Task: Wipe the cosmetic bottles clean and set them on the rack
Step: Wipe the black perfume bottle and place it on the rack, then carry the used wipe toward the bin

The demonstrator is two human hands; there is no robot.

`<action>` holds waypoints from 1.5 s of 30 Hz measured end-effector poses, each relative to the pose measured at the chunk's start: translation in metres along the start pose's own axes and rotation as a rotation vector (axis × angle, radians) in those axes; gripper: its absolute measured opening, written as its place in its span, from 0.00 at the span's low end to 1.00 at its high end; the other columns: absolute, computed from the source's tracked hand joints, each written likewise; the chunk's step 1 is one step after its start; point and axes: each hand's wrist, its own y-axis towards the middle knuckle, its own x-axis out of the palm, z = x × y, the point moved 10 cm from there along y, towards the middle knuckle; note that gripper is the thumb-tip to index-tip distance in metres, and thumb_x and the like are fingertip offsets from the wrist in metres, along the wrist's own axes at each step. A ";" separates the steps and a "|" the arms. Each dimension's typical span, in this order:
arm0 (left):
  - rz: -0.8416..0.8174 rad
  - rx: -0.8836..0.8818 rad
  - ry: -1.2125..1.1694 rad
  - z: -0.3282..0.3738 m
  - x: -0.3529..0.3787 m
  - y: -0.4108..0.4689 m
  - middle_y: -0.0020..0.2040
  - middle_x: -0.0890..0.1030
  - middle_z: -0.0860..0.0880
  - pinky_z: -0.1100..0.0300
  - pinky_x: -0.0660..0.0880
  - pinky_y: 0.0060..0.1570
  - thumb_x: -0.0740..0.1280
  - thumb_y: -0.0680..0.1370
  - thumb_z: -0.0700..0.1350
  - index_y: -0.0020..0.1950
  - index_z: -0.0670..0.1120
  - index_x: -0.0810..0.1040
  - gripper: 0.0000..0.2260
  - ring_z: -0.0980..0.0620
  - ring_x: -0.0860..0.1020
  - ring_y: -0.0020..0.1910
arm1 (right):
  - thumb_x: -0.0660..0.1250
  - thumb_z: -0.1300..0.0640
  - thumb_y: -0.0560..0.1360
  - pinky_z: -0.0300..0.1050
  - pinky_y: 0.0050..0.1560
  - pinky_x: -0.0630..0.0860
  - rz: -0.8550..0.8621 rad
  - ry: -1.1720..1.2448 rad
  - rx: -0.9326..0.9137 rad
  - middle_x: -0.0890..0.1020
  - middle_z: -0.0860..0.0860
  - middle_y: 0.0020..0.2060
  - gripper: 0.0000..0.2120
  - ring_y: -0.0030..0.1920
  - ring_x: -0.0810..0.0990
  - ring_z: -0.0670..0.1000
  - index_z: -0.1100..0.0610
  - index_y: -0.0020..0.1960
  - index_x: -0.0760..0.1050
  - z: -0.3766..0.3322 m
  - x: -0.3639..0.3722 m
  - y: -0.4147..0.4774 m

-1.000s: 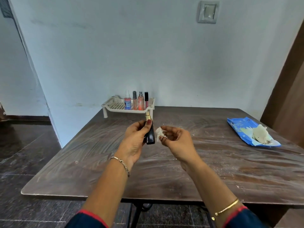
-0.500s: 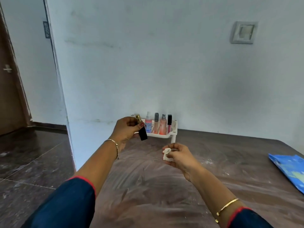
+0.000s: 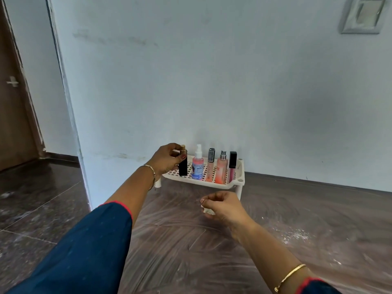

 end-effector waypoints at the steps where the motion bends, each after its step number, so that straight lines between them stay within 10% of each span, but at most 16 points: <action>1: -0.012 -0.003 0.021 -0.002 0.002 0.004 0.56 0.78 0.40 0.60 0.78 0.46 0.66 0.78 0.39 0.58 0.44 0.73 0.10 0.45 0.78 0.53 | 0.72 0.63 0.72 0.45 0.46 0.81 -0.009 0.006 0.011 0.84 0.59 0.46 0.02 0.44 0.81 0.51 0.62 0.44 0.81 0.002 0.001 0.002; 21: -0.067 -0.117 0.281 -0.014 0.008 0.006 0.63 0.75 0.38 0.51 0.74 0.54 0.63 0.80 0.43 0.68 0.41 0.68 0.17 0.45 0.75 0.54 | 0.69 0.63 0.74 0.41 0.42 0.81 -0.045 0.077 0.058 0.83 0.58 0.48 0.05 0.45 0.82 0.51 0.63 0.49 0.81 0.006 -0.002 0.002; 31: 0.311 0.139 0.325 0.061 0.010 -0.060 0.70 0.69 0.43 0.56 0.65 0.64 0.67 0.77 0.41 0.72 0.43 0.62 0.25 0.45 0.68 0.68 | 0.70 0.66 0.73 0.47 0.49 0.81 0.067 0.169 0.008 0.83 0.59 0.46 0.04 0.45 0.84 0.54 0.63 0.47 0.79 -0.027 -0.043 -0.048; 45: -0.179 0.311 0.390 0.130 0.138 -0.215 0.45 0.80 0.51 0.63 0.74 0.44 0.67 0.76 0.42 0.59 0.47 0.73 0.12 0.52 0.80 0.45 | 0.74 0.70 0.66 0.43 0.53 0.80 0.204 0.320 -0.074 0.81 0.61 0.43 0.11 0.48 0.82 0.56 0.68 0.47 0.77 -0.032 -0.140 -0.188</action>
